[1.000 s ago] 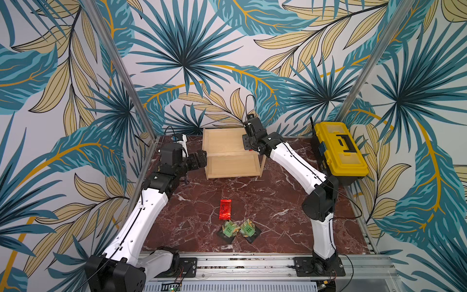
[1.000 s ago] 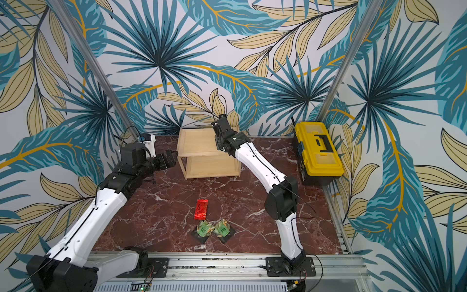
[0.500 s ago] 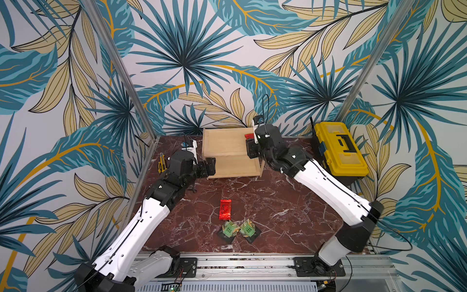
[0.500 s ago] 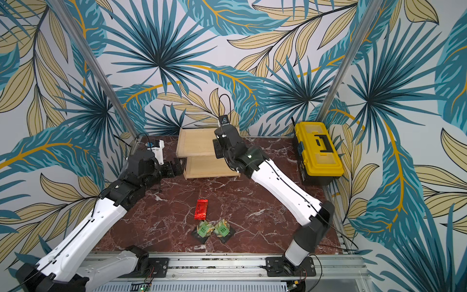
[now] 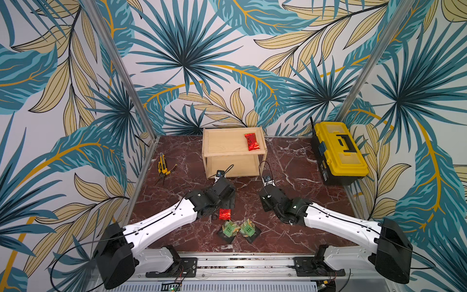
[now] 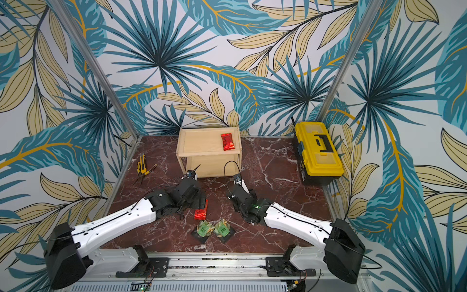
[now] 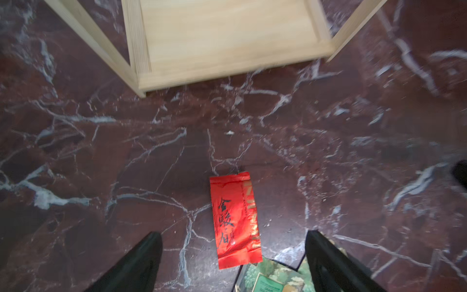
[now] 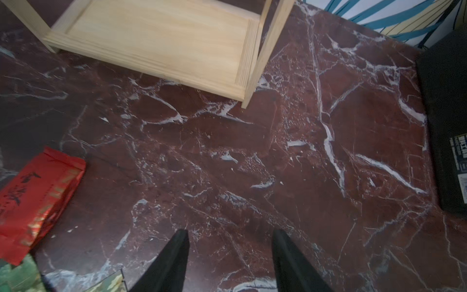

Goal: Place the tea bags on the shelf by color
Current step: Pick up the tea bag from the center of the board.

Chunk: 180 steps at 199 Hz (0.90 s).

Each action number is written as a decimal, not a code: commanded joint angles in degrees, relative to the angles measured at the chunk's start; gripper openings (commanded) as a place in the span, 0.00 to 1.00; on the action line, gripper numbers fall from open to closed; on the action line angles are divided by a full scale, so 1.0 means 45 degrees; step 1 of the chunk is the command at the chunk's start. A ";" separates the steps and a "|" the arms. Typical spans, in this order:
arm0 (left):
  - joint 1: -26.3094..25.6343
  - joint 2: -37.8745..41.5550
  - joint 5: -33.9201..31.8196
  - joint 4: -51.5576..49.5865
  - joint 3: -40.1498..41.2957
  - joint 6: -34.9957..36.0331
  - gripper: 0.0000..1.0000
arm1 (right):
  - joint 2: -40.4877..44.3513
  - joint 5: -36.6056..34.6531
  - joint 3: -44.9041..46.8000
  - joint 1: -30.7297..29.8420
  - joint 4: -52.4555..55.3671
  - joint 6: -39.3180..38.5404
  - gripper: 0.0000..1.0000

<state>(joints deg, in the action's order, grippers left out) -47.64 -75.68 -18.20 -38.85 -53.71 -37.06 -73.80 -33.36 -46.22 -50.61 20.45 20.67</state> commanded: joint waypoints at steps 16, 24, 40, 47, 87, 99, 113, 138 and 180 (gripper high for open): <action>-0.0183 -0.2026 0.0467 -0.0904 -0.0712 -0.0743 0.93 | -0.0289 -0.0537 0.0096 -0.0045 -0.1119 0.0335 0.58; -0.0194 -0.2379 0.0737 -0.0786 -0.0772 -0.0773 0.94 | -0.0318 -0.0533 0.0160 -0.0043 -0.1253 0.0260 0.58; -0.0215 -0.3010 0.1154 -0.0525 -0.0937 -0.0777 0.95 | -0.0401 -0.0509 0.0182 -0.0052 -0.1408 0.0136 0.58; -0.0230 -0.3226 0.1350 -0.0427 -0.1010 -0.0751 0.95 | -0.0486 -0.0525 0.0192 -0.0055 -0.1451 0.0081 0.58; -0.0253 -0.3721 0.1748 -0.0076 -0.1125 -0.0975 0.97 | -0.0913 -0.0485 0.0203 -0.0044 -0.1645 0.0077 0.58; -0.0251 -0.3777 0.1668 0.0067 -0.1016 -0.1191 0.97 | -0.1017 -0.0499 0.0200 -0.0043 -0.1652 0.0095 0.58; -0.0244 -0.3855 0.1451 0.0182 -0.0898 -0.1368 0.97 | -0.1073 -0.0683 0.0252 -0.0047 -0.1645 0.0095 0.58; -0.0234 -0.4093 0.1162 0.0322 -0.0818 -0.1549 0.95 | -0.0804 -0.1084 0.0586 -0.0016 -0.1652 0.0288 0.58; -0.0127 -0.4530 0.0709 0.0333 -0.0825 -0.1791 0.87 | -0.0571 -0.1160 0.0955 0.0036 -0.1638 0.0456 0.58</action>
<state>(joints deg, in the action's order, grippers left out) -48.60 -95.15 -12.84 -38.17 -56.53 -43.64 -77.32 -37.08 -43.24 -50.59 13.34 21.50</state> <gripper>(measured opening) 0.898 0.578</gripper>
